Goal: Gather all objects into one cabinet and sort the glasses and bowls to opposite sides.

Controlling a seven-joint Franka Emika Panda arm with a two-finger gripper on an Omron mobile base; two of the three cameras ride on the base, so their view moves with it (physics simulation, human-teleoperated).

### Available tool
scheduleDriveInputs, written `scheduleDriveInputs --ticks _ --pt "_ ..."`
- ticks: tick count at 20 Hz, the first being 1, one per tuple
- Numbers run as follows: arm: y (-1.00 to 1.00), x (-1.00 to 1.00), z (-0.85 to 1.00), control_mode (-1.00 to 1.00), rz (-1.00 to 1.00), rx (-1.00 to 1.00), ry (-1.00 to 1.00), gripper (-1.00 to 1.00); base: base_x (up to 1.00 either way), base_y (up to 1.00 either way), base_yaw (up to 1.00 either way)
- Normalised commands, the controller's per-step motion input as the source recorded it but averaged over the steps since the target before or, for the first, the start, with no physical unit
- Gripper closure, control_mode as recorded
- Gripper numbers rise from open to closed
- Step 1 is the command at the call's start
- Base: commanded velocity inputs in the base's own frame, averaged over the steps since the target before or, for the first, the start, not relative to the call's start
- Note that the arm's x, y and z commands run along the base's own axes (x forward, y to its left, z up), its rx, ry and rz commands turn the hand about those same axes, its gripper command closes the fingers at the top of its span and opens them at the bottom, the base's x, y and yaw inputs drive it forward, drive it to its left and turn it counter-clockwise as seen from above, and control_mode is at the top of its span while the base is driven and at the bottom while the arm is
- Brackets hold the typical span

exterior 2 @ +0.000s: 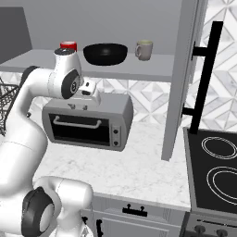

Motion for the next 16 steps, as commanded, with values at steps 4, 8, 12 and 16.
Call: scheduleDriveInputs --ticks 4,8,12,16 --pt "0.00 -0.26 0.00 -1.00 0.00 0.01 -0.03 -1.00 0.00 0.00 0.00" --pt "0.00 -0.60 0.19 -1.00 0.00 0.01 -0.10 -1.00 0.00 0.00 0.00" --pt "-0.01 -0.79 0.44 -1.00 0.00 0.02 -0.15 -1.00 0.00 0.00 0.00" --pt "-0.05 -0.81 0.38 -1.00 0.00 0.01 -0.16 -1.00 0.00 0.00 0.00"
